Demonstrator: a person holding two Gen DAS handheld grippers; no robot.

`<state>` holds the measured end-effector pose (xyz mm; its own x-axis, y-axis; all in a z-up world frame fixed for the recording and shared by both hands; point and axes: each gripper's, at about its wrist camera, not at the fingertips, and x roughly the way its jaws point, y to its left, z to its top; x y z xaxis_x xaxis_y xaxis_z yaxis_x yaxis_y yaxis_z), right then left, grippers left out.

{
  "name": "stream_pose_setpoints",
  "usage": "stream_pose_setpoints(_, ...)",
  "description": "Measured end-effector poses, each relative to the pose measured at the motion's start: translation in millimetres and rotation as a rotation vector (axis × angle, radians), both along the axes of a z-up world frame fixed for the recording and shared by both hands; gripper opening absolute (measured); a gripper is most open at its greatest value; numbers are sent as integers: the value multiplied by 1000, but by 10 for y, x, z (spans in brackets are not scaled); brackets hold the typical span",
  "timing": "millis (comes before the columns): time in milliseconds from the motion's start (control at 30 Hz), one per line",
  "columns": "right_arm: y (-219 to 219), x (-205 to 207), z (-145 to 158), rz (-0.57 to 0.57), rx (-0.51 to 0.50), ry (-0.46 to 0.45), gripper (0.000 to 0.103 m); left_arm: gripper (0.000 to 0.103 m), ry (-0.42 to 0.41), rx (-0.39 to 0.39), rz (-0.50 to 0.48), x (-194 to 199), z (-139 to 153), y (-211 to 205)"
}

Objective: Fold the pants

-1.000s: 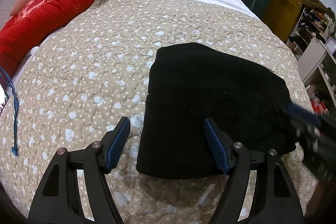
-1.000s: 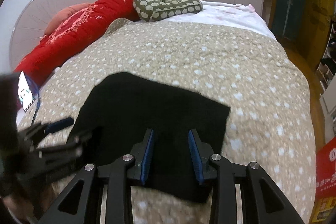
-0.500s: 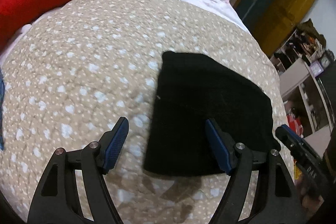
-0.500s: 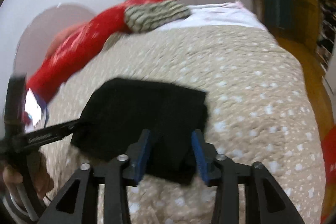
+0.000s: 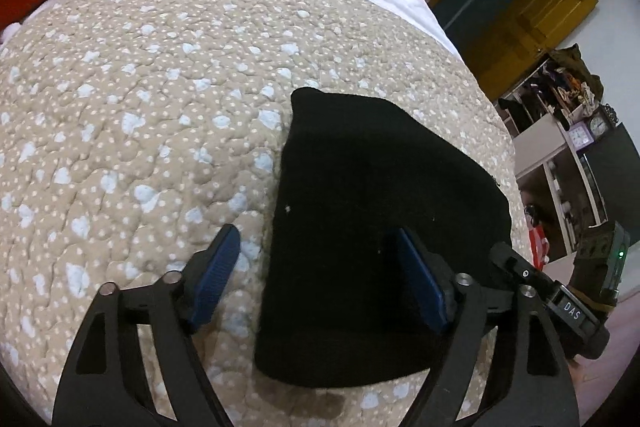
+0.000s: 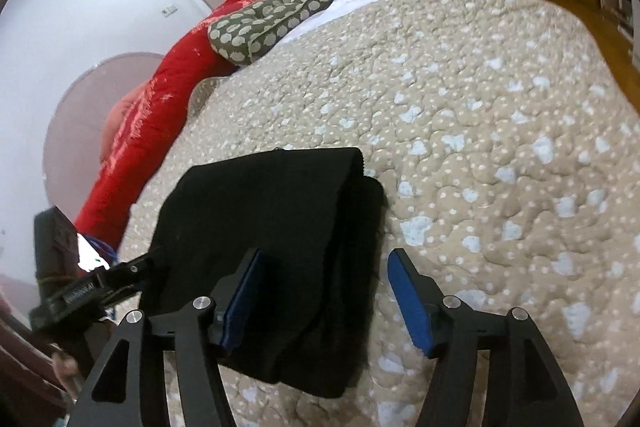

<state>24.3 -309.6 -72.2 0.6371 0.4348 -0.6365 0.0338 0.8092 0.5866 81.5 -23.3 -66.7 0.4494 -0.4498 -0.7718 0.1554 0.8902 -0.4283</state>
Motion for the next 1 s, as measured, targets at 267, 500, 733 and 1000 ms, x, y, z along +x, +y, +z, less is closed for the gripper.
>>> stream_pose_setpoints(267, 109, 115, -63, 20, 27, -21, 69, 88, -18, 23, 10, 5, -25, -88)
stream_pose_setpoints(500, 130, 139, -66, 19, 17, -20, 70, 89, -22, 34, 15, 2, -24, -117)
stream_pose_setpoints(733, 118, 149, -75, 17, 12, -17, 70, 89, -24, 42, 23, 10, -26, -151)
stream_pose_setpoints(1000, 176, 154, 15, 25, -44, -39, 52, 71, -52, 30, -12, -14, -11, -199)
